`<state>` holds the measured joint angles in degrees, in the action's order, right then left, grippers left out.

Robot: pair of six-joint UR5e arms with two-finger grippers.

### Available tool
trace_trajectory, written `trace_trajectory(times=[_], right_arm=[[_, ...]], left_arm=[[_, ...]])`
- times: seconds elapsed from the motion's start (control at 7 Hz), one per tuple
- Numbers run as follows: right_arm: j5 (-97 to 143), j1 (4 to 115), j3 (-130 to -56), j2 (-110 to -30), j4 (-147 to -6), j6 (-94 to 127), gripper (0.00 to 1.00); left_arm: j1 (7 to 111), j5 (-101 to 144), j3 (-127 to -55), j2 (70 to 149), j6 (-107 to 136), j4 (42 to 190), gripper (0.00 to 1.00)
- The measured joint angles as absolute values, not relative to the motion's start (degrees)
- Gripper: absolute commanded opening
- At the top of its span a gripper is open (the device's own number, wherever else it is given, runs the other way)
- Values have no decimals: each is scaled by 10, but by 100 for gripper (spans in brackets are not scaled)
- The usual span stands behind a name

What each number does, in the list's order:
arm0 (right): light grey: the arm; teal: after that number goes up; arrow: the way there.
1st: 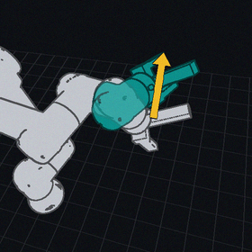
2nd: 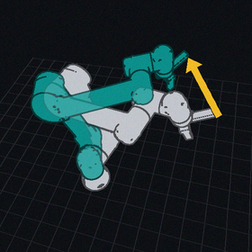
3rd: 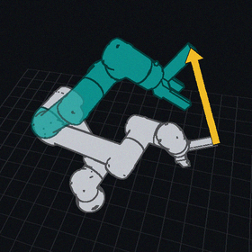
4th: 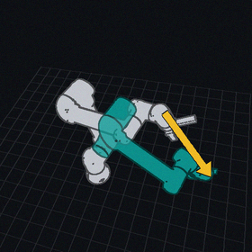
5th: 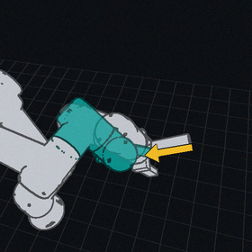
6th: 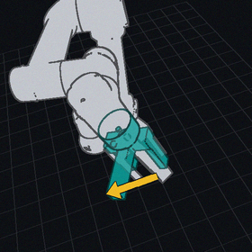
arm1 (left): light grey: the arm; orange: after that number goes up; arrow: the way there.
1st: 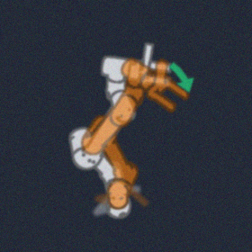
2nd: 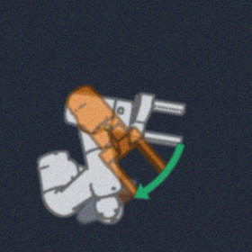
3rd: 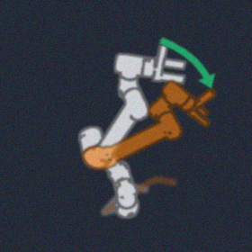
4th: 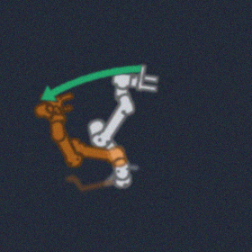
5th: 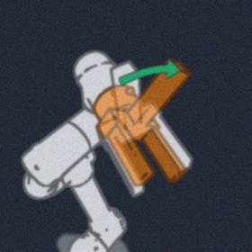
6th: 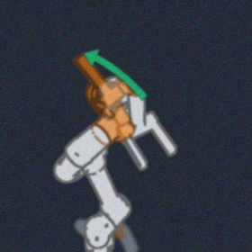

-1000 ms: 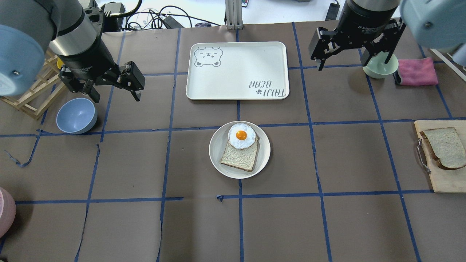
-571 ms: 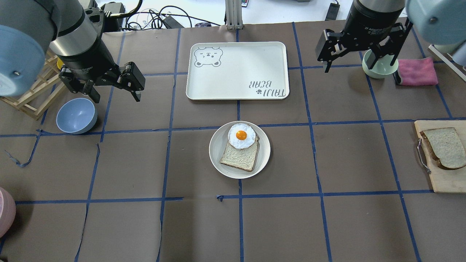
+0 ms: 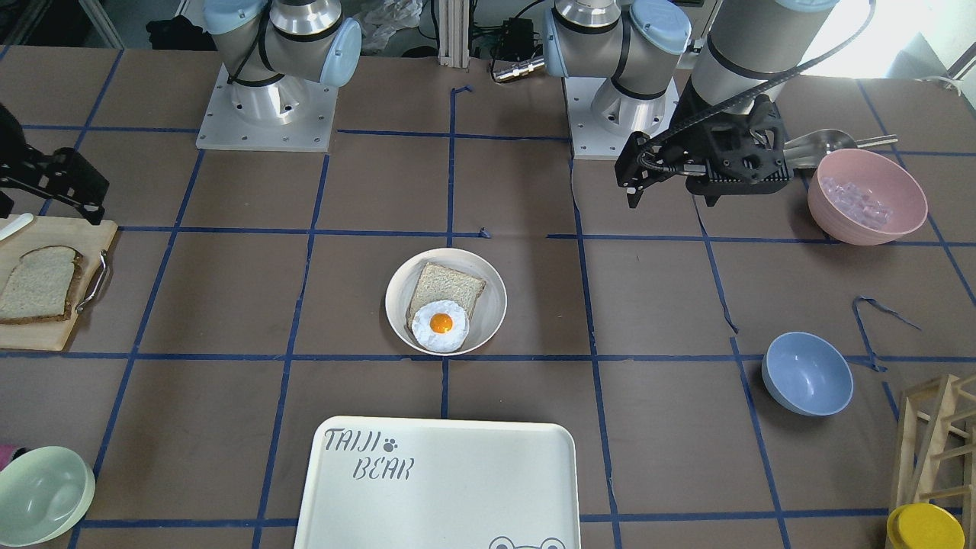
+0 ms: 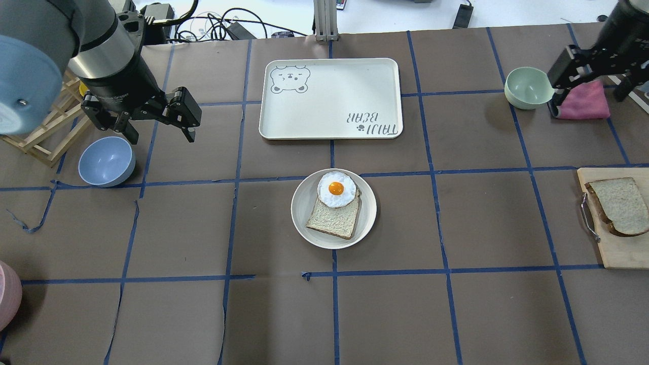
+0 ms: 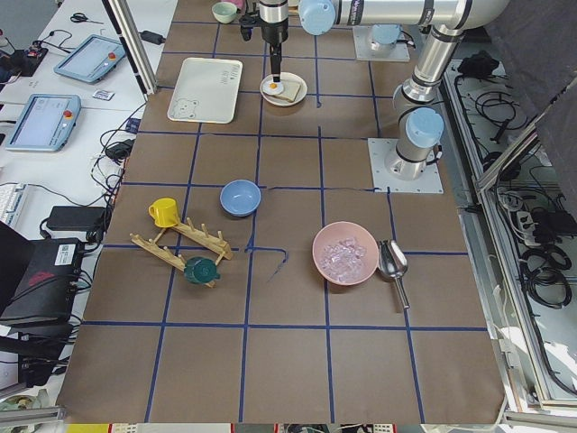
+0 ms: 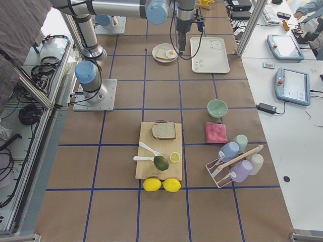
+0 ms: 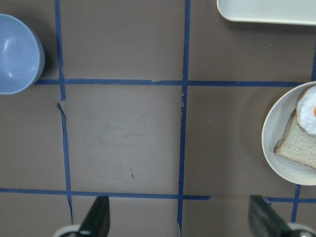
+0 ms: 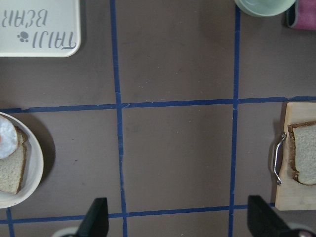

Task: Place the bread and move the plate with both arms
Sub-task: 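Move the right gripper down to the bread slice on the wooden board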

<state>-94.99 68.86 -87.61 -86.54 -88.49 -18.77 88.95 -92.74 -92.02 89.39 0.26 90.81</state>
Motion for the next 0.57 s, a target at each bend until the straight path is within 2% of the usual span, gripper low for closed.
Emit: trace_trajectory(times=[0.29, 0.57], right_arm=[[-942, 558, -920, -834, -949, -305, 100], [-927, 473, -985, -779, -1081, -426, 100]], left_arm=[[890, -932, -924, 893, 3, 901, 100], [890, -933, -925, 893, 3, 900, 100]])
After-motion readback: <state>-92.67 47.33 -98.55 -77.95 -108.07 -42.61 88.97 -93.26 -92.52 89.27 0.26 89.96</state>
